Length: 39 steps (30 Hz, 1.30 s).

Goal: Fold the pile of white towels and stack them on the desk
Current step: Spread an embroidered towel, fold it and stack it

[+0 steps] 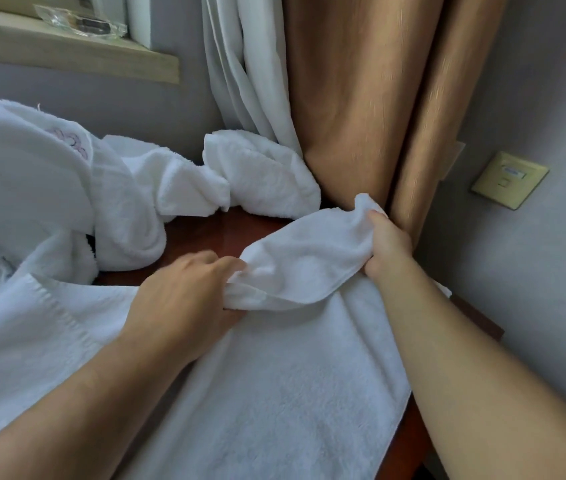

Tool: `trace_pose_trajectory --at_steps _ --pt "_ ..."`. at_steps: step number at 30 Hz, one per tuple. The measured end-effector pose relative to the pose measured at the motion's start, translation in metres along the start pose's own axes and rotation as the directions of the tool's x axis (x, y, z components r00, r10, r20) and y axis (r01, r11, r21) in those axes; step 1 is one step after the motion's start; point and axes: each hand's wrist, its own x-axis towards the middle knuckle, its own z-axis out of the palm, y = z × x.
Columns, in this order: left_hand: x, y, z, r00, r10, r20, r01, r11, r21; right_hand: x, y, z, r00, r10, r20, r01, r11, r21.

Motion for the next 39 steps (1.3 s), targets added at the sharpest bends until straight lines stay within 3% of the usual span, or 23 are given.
trace_pose_trajectory --at_steps 4,8,10,14,17,21,27,31,33,35,37,39 --pt "-0.001 0.002 0.0 1.0 -0.009 0.002 0.009 0.999 0.041 -0.012 0.016 -0.015 0.988 -0.138 -0.065 0.144 0.985 0.092" --pt "-0.002 0.011 -0.009 1.0 -0.005 -0.013 0.004 0.996 -0.086 -0.014 0.012 -0.049 0.907 -0.108 -0.406 0.161 0.982 0.099" --pt "-0.001 0.014 -0.015 0.998 0.054 -0.035 -0.057 0.996 -0.065 -0.014 0.007 -0.056 0.932 -0.058 -0.357 0.102 0.989 0.104" --pt "-0.002 0.027 -0.024 0.986 0.164 -0.022 -0.161 0.983 0.087 -0.016 0.005 -0.064 0.936 -0.261 -0.238 0.193 0.942 -0.275" --pt "-0.012 0.041 -0.025 0.979 0.201 0.029 -0.203 0.968 0.146 -0.013 0.01 -0.065 0.924 -0.339 -0.178 0.246 0.882 -0.401" --pt "-0.03 0.054 -0.018 0.97 0.205 0.132 -0.23 0.949 0.218 -0.012 0.011 -0.063 0.899 -0.362 -0.248 0.254 0.89 -0.379" --pt "-0.045 0.062 -0.017 0.966 0.228 0.124 -0.251 0.943 0.218 -0.015 0.013 -0.059 0.826 -0.469 -0.312 0.308 0.84 -0.447" --pt "-0.051 0.062 -0.016 0.966 0.241 0.097 -0.255 0.95 0.179 -0.015 0.005 -0.073 0.82 -0.364 -0.441 0.263 0.925 -0.274" --pt "-0.053 0.062 -0.016 0.958 0.279 0.068 -0.287 0.944 0.164 -0.019 0.003 -0.078 0.836 -0.361 -0.413 0.211 0.906 -0.366" --pt "-0.054 0.062 -0.017 0.94 0.341 0.024 -0.34 0.927 0.158 -0.026 0.004 -0.079 0.818 -0.442 -0.369 0.159 0.789 -0.593" --pt "-0.055 0.063 -0.017 0.92 0.393 -0.002 -0.387 0.907 0.166 -0.035 0.005 -0.076 0.77 -0.593 -0.234 0.16 0.535 -0.83" --pt "-0.055 0.063 -0.017 0.909 0.416 0.002 -0.411 0.896 0.168 -0.043 0.004 -0.066 0.75 -0.661 0.01 0.244 0.262 -0.934"
